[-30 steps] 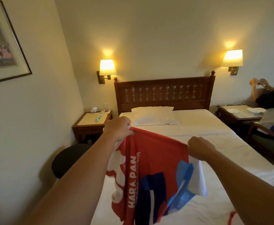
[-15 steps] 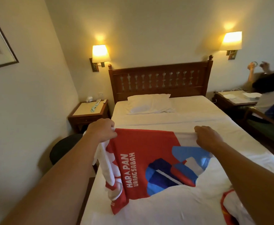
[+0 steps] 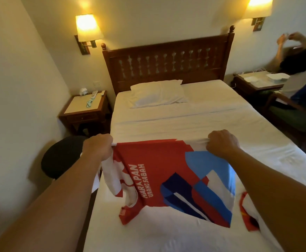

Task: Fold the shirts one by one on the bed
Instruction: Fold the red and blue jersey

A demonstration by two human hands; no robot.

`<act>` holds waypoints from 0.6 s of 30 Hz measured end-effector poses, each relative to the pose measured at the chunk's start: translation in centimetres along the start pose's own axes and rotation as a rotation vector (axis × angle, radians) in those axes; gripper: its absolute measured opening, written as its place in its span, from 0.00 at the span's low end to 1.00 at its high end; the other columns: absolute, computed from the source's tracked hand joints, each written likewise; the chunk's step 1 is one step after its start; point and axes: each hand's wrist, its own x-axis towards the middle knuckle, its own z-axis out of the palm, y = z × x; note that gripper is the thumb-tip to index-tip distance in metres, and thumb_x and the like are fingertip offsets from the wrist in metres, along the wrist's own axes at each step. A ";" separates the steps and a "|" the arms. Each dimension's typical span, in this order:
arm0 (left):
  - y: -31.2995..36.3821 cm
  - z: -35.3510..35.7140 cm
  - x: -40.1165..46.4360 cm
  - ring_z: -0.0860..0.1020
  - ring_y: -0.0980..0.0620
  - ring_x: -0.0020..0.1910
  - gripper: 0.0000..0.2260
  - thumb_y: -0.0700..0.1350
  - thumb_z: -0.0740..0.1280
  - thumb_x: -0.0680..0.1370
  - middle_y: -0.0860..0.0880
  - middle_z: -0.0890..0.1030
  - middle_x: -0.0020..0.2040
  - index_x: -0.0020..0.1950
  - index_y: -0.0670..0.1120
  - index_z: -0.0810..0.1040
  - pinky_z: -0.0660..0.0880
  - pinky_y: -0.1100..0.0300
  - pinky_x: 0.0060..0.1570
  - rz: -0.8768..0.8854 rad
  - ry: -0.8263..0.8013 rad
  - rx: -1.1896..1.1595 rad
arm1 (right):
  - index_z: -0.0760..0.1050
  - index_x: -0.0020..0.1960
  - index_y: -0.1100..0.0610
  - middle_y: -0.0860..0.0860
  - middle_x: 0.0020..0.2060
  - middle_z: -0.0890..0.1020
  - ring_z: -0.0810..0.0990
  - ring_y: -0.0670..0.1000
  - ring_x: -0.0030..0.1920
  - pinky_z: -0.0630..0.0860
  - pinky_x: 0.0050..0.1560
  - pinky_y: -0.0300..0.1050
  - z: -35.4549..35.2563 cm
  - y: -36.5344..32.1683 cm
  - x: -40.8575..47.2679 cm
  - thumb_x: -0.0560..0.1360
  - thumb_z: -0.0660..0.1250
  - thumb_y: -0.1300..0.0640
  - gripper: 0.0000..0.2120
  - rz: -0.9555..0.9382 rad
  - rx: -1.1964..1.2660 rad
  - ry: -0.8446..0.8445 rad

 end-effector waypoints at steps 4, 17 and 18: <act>0.7 1.7 3.7 0.78 0.50 0.36 0.06 0.47 0.67 0.81 0.50 0.78 0.38 0.44 0.51 0.76 0.80 0.52 0.43 -0.073 0.033 -0.134 | 0.80 0.50 0.59 0.61 0.53 0.81 0.78 0.62 0.56 0.75 0.50 0.50 1.2 0.2 4.4 0.74 0.63 0.61 0.08 0.087 0.120 -0.009; 3.4 -1.3 17.6 0.79 0.41 0.52 0.06 0.42 0.66 0.82 0.43 0.81 0.53 0.58 0.45 0.79 0.75 0.49 0.47 -0.247 0.443 -0.443 | 0.80 0.53 0.61 0.63 0.51 0.81 0.78 0.66 0.53 0.74 0.51 0.52 -0.8 -2.1 17.6 0.75 0.62 0.61 0.11 0.243 0.374 0.270; 3.4 -2.8 18.1 0.80 0.40 0.53 0.07 0.41 0.66 0.82 0.42 0.81 0.55 0.59 0.44 0.80 0.75 0.48 0.47 -0.255 0.492 -0.459 | 0.80 0.53 0.61 0.63 0.51 0.81 0.78 0.66 0.53 0.76 0.52 0.53 -1.7 -2.2 18.1 0.75 0.62 0.61 0.11 0.233 0.395 0.303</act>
